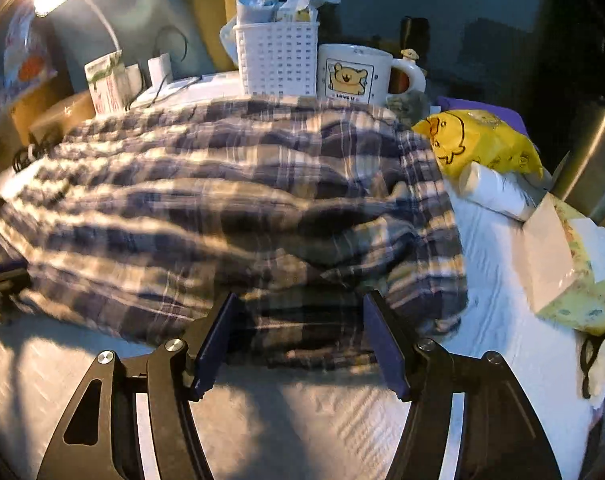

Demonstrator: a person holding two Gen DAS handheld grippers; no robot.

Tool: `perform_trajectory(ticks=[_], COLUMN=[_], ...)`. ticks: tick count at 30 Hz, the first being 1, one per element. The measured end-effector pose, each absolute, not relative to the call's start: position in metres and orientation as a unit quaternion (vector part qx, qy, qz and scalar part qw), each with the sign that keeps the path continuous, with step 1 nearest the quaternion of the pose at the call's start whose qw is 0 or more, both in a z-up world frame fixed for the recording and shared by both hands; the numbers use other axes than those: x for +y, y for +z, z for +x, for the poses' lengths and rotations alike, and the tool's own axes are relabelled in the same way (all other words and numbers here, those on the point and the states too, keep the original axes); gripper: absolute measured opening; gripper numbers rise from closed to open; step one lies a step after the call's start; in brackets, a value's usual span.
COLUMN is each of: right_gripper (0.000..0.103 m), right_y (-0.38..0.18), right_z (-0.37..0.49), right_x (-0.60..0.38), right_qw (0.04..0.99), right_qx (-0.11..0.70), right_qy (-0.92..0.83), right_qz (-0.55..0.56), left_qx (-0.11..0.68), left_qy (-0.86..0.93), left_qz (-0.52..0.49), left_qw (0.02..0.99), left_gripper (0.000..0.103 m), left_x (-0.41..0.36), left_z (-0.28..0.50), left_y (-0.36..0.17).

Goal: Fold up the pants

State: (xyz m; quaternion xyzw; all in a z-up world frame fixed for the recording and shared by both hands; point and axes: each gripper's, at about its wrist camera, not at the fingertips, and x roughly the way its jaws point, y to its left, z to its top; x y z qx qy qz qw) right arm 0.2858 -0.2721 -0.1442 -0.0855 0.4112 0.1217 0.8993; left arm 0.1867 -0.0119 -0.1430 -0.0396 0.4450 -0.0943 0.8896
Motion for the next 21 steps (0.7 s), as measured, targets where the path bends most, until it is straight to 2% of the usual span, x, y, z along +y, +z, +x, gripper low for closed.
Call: perform_trajectory(ticks=[4,6,14,21], right_gripper=[0.066,0.066,0.067,0.071], right_y=[-0.143,-0.141,-0.121,-0.133], right_z=[0.277,0.271,0.242,0.251], right_x=[-0.283,-0.29,-0.332,-0.331], right_qw=[0.901,0.902,0.907,0.892], right_qx=[0.409,0.41,0.412,0.434], right_qy=[0.109,0.105,0.091,0.116], right_qz=[-0.095,-0.091,-0.006,0.047], left_qx=[0.443,0.444,0.417,0.408], left_qy=[-0.082,-0.07,-0.012,0.02], left_qz=[-0.022,-0.028,-0.069,-0.083], left_qw=[0.893,0.893,0.906,0.909], left_gripper=[0.03,0.037,0.037,0.037], left_x=[-0.004,0.003,0.052,0.077], left_z=[0.175,0.171,0.155,0.157], left_y=[-0.142,-0.14,-0.119,-0.115])
